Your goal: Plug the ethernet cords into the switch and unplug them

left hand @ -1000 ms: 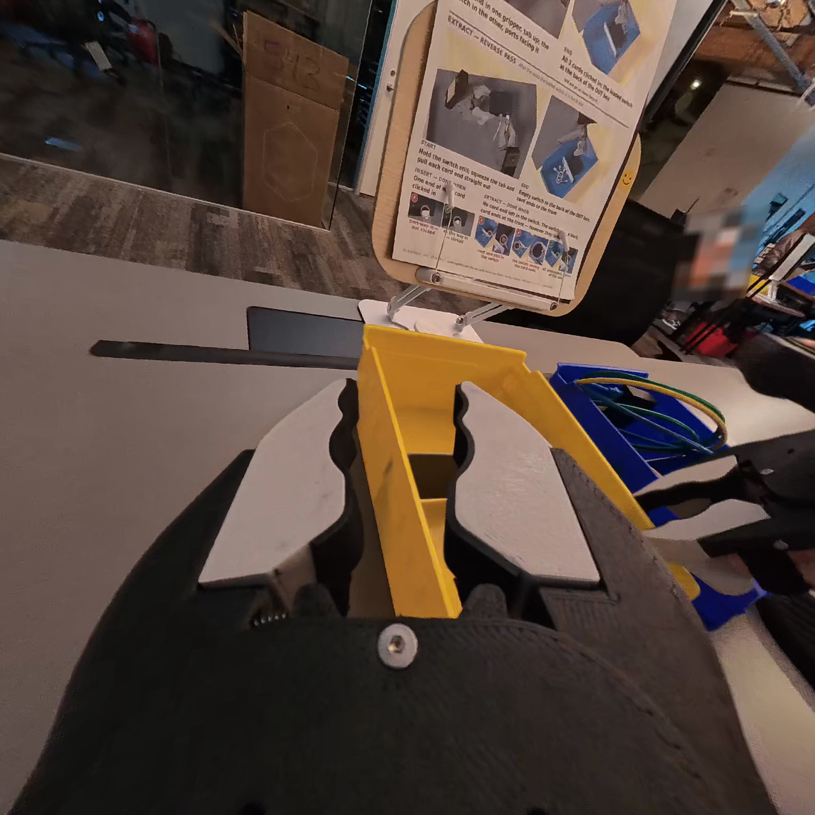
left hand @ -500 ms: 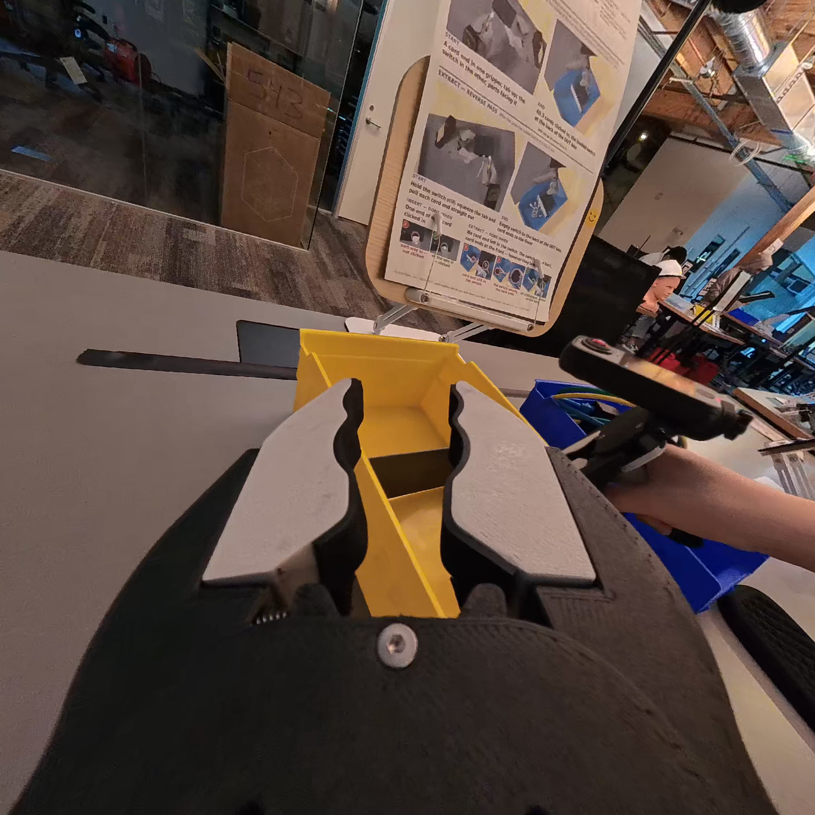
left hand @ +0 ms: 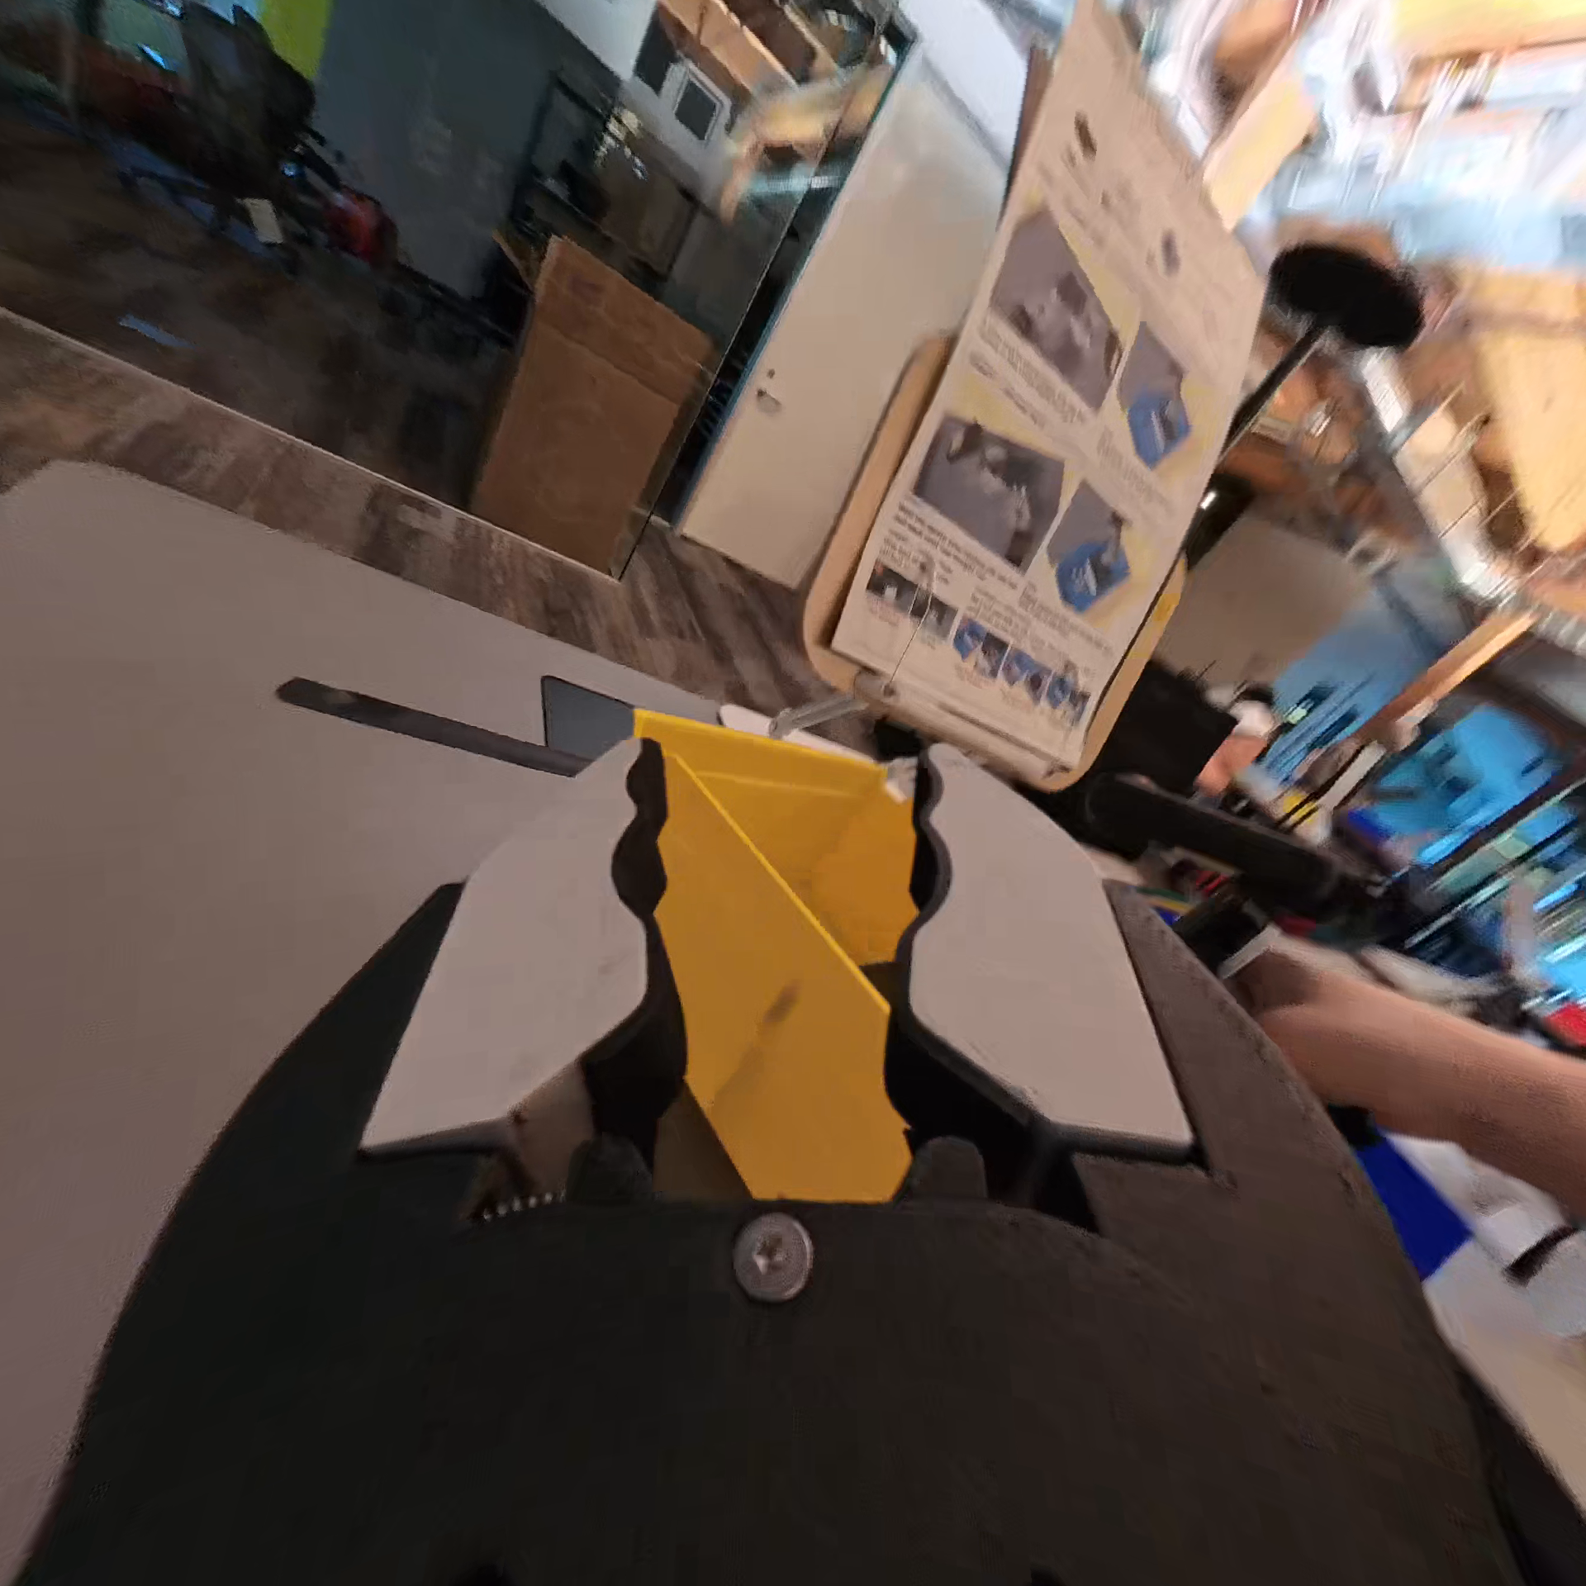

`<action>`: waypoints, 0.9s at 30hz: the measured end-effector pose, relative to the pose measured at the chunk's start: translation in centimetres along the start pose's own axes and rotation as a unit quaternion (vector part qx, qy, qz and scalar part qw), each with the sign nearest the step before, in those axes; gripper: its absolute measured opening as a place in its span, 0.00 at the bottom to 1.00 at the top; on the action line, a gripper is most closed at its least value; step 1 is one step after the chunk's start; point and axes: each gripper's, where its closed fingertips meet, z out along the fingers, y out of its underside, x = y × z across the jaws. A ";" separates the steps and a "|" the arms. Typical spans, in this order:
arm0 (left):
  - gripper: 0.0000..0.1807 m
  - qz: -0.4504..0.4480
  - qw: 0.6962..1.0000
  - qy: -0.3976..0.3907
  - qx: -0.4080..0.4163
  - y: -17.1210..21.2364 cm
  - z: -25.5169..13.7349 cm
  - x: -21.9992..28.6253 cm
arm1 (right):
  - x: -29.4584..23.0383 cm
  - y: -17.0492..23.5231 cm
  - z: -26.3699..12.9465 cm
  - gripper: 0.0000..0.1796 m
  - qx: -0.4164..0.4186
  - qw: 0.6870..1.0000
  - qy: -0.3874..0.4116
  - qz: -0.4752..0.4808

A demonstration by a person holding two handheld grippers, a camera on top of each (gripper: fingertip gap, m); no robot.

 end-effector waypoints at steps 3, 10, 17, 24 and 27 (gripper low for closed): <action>0.38 -0.057 0.997 0.001 0.061 -2.0 -1.7 -1.7 | -1.7 0.8 -2.6 0.03 -0.017 0.999 -0.030 -0.024; 0.40 -0.075 0.993 0.001 0.088 -3.1 -2.5 -1.5 | -1.3 4.9 -15.6 0.03 -0.024 0.995 -0.073 -0.062; 0.45 -0.079 0.971 0.159 -0.159 7.9 6.3 10.7 | 12.8 12.6 -27.3 0.03 0.129 0.986 -0.092 0.043; 0.46 -0.011 0.944 0.203 -0.260 20.4 10.6 23.8 | 33.2 24.7 -28.7 0.03 0.222 0.939 0.071 0.254; 0.56 0.075 0.921 0.169 -0.344 25.6 10.4 25.1 | 38.3 29.6 -25.6 0.03 0.225 0.916 0.078 0.323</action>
